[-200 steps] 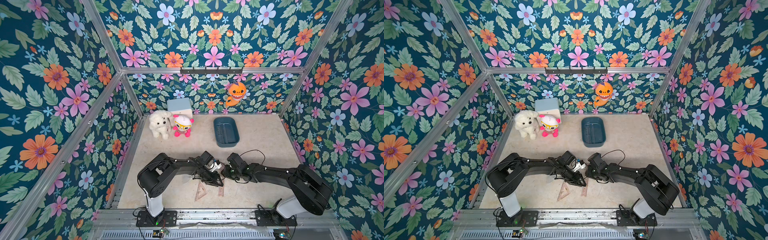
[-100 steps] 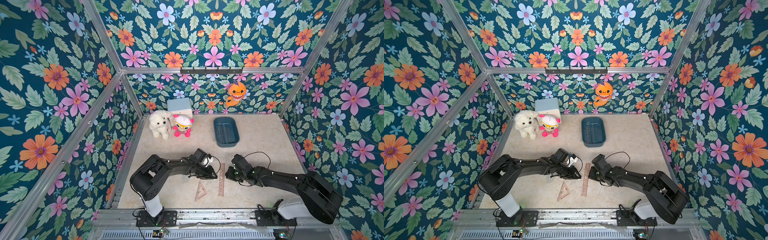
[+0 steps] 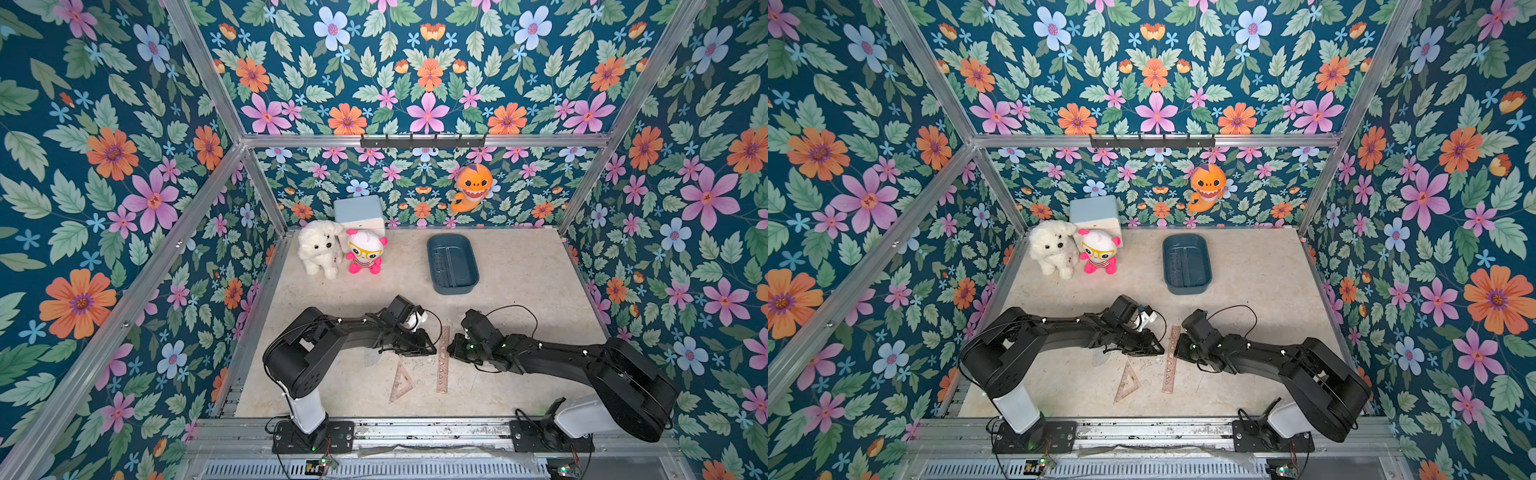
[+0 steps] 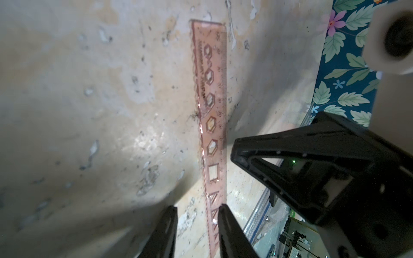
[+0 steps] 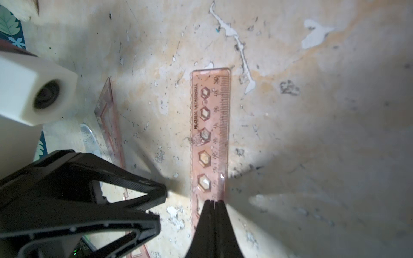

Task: Put the scattered rulers into the storage box
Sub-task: Pick up the ruler from the center of the board.

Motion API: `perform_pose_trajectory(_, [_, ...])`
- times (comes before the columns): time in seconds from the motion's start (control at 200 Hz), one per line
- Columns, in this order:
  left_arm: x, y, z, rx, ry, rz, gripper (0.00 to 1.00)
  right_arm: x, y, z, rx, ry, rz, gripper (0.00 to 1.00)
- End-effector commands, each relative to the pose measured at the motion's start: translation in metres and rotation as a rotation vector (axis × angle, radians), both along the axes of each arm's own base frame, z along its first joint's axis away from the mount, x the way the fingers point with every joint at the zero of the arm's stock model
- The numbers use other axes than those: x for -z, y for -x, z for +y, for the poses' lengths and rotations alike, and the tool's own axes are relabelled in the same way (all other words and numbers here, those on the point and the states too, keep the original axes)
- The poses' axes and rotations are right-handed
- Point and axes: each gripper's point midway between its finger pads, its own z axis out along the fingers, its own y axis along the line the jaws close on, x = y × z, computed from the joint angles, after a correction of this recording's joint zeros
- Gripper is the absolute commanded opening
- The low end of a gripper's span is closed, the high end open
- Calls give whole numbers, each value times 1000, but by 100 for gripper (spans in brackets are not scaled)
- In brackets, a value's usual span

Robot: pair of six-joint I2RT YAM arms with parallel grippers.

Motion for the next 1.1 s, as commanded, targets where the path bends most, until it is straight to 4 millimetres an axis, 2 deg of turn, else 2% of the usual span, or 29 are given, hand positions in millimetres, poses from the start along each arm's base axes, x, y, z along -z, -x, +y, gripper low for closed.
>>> perform_pose_trajectory(0.0, [11,-2,8,-22,-58,-8,37,-1,-1,4,-3,-17,-2,0])
perform_pose_trajectory(0.645, [19,8,-8,23,-54,21,37,22,8,-4,11,0,31,0])
perform_pose_trajectory(0.89, [17,8,-14,31,-50,10,31,27,9,-4,14,-12,38,0])
perform_pose_trajectory(1.095, [18,8,-18,41,-56,3,16,29,11,-5,19,-22,41,0])
